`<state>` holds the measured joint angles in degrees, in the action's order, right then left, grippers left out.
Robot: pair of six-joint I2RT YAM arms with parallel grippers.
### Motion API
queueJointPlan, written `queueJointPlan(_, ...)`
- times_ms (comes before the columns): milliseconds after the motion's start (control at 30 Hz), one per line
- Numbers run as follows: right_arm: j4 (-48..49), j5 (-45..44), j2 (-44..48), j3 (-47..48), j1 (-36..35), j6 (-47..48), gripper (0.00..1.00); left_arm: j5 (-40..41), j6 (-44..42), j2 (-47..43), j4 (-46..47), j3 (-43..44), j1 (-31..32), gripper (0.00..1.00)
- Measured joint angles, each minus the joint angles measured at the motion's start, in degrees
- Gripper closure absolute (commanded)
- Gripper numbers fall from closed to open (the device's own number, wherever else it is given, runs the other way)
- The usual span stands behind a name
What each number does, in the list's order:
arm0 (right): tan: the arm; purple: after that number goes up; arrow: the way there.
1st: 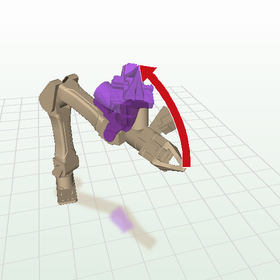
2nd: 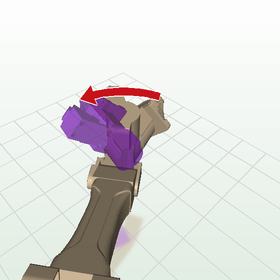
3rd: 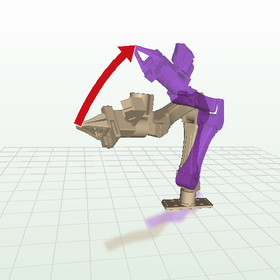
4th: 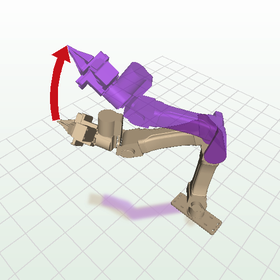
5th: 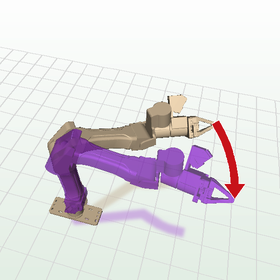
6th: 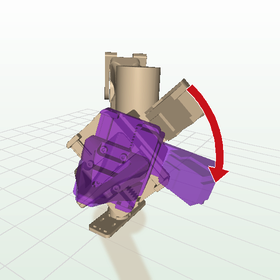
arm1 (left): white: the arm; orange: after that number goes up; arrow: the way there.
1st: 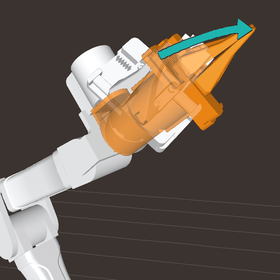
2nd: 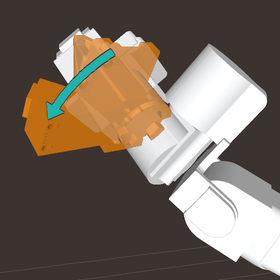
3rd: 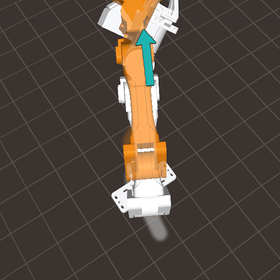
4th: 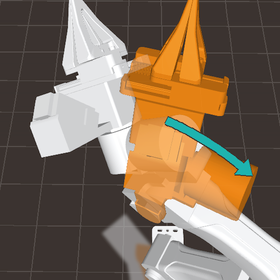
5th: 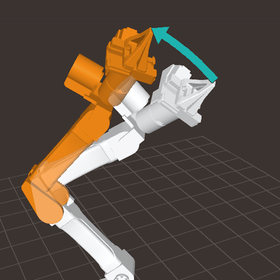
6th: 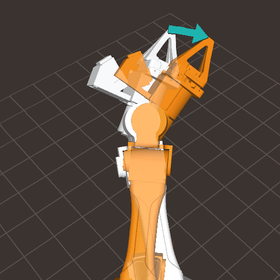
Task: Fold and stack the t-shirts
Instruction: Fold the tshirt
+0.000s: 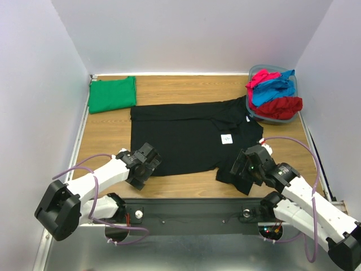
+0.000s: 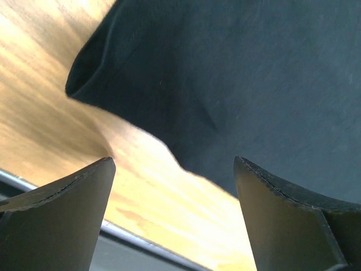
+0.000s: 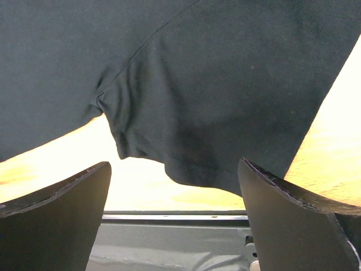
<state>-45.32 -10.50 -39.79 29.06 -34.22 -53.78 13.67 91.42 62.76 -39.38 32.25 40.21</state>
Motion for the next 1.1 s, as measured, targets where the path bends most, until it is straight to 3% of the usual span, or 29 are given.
queueJointPlan(133, 0.42, 0.0, 0.13, 0.0, 0.0, 0.0, 0.0, -0.31, 0.68, 2.12, 1.73, -0.35, -2.34, 0.04)
queueJointPlan(233, 0.87, 0.02, 0.13, 0.0, 0.0, 0.0, 0.0, -1.25, 0.7, 3.26, 1.88, 0.17, -4.9, 0.12)
queueJointPlan(467, 1.95, 0.04, -0.35, -1.75, 0.0, 0.02, 0.0, -0.72, 0.28, 3.34, 4.39, -0.9, -11.91, 0.58)
queueJointPlan(600, 2.25, -0.02, -1.29, -1.95, 0.0, 0.0, 0.0, 0.66, -0.61, 3.5, 6.62, -1.64, -13.57, 0.76)
queueJointPlan(633, 2.25, -0.04, -1.51, -1.95, 0.0, 0.0, 0.0, 0.76, -0.74, 3.58, 6.99, -1.77, -13.75, 0.88)
queueJointPlan(700, 2.29, -0.09, -1.97, -1.95, 0.0, -0.02, 0.0, 1.11, -1.2, 3.61, 7.58, -1.92, -14.25, 1.0)
queueJointPlan(1100, -2.62, 0.44, -4.42, -1.49, -0.17, -1.51, 0.03, 3.21, -3.96, -2.23, 7.3, -3.8, -15.37, 1.0)
